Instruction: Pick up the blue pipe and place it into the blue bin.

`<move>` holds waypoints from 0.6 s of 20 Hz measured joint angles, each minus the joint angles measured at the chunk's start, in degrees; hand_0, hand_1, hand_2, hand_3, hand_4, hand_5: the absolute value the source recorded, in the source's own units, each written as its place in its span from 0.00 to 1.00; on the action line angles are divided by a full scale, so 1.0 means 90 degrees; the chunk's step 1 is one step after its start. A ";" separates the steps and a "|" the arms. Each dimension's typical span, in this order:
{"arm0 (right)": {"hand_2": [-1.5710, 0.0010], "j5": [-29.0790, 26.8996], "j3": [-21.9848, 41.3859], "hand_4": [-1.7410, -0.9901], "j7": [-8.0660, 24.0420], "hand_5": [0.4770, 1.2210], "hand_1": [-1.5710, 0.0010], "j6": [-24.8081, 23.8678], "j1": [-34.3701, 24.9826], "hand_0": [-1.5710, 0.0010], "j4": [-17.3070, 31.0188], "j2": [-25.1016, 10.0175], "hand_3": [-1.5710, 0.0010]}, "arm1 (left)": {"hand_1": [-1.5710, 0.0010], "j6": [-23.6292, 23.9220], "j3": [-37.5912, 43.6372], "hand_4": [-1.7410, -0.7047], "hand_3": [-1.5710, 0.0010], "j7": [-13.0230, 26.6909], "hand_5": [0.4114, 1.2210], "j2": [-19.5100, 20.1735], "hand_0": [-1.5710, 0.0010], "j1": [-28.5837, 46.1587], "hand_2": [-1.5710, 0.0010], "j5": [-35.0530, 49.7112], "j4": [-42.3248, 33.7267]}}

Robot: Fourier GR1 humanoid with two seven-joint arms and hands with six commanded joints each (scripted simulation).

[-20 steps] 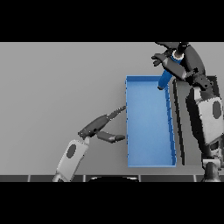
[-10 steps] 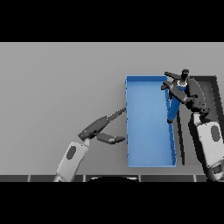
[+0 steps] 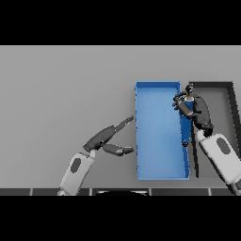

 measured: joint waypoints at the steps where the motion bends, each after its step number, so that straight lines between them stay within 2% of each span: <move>1: 0.56 -0.0049 0.0192 0.44 -0.0019 1.00 0.56 -0.0034 -0.0095 0.52 0.0102 -0.0118 0.74 | 1.00 -0.0014 0.0023 0.83 1.00 -0.0007 0.02 0.0017 1.00 -0.0025 1.00 0.0031 -0.0031; 2: 0.65 -0.0171 0.0360 0.54 -0.0019 1.00 0.65 -0.0027 -0.0175 0.62 0.0201 -0.0296 0.79 | 1.00 0.0000 0.0025 0.83 1.00 0.0028 0.02 -0.0008 1.00 -0.0069 1.00 0.0027 -0.0010; 5: 0.82 -0.0260 0.1033 0.75 -0.0138 0.82 0.82 0.0577 -0.0536 0.80 0.0383 -0.0669 0.89 | 1.00 -0.0016 -0.0005 0.83 1.00 0.0044 0.02 -0.0020 1.00 -0.0010 1.00 0.0052 -0.0056; 6: 0.86 -0.0323 0.1306 0.80 0.0109 0.74 0.86 0.0724 -0.0636 0.84 0.0449 -0.0844 0.92 | 1.00 -0.0002 0.0012 0.83 1.00 -0.0036 0.02 0.0017 1.00 0.0039 1.00 0.0053 -0.0074; 8: 0.91 -0.0544 0.1723 0.88 0.0203 0.61 0.91 0.0813 -0.0725 0.90 0.0635 -0.1044 0.95 | 1.00 -0.0011 -0.0006 0.83 1.00 -0.0031 0.02 0.0017 1.00 0.0069 1.00 0.0056 -0.0100; 12: 0.96 -0.0956 0.2413 0.91 0.0209 0.46 0.96 0.0815 -0.0984 0.96 0.0772 -0.1388 0.98 | 1.00 0.0009 -0.0052 0.83 1.00 0.0041 0.02 -0.0008 1.00 0.0078 1.00 0.0018 -0.0140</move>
